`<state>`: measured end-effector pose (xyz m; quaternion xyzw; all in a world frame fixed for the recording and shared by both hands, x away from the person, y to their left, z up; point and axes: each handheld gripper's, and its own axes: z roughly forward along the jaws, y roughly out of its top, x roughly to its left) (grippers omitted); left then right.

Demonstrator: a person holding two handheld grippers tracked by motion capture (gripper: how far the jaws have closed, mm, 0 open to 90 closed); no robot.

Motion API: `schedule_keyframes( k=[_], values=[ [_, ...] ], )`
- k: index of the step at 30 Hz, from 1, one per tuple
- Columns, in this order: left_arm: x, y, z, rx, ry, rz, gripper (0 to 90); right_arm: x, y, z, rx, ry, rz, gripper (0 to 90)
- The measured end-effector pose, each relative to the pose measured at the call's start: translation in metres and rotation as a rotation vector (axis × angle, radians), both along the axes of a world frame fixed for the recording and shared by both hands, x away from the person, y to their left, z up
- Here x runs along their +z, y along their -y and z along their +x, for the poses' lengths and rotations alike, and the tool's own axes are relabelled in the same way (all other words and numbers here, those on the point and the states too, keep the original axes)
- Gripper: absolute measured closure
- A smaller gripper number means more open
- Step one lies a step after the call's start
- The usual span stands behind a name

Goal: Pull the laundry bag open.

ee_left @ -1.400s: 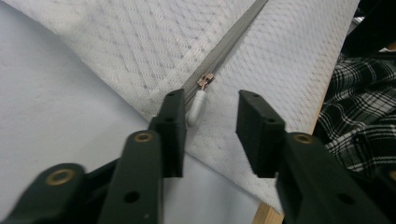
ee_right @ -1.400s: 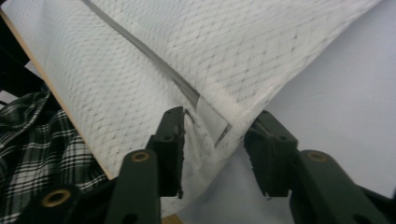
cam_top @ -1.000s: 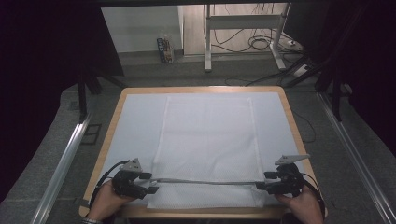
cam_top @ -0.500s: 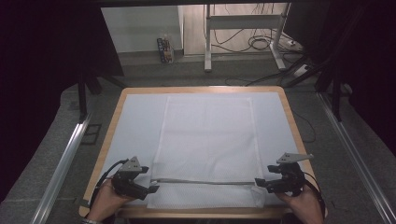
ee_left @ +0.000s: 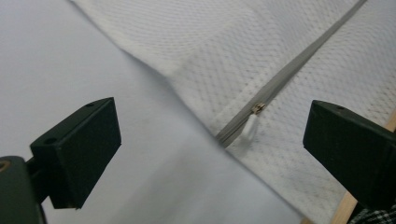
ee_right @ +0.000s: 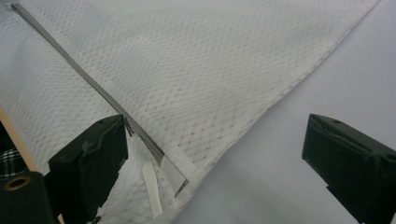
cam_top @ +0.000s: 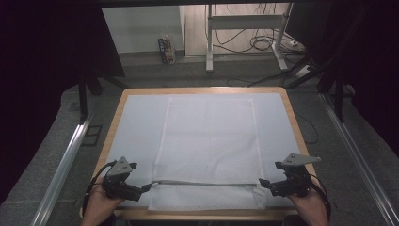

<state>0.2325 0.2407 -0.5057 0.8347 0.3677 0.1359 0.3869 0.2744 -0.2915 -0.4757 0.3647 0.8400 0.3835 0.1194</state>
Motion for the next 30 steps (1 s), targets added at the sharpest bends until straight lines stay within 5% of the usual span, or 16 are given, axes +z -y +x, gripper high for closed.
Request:
schedule_keyframes(
  k=[19, 30],
  values=[
    [-0.012, -0.029, -0.017, 0.174, 0.079, 0.061, 0.0, -0.005, 0.024, -0.005, -0.081, 0.056, -0.012, 0.0],
    [-0.026, -0.031, -0.012, 0.211, 0.054, 0.113, 0.0, -0.018, 0.026, -0.001, -0.083, 0.036, -0.072, 0.0]
  ],
)
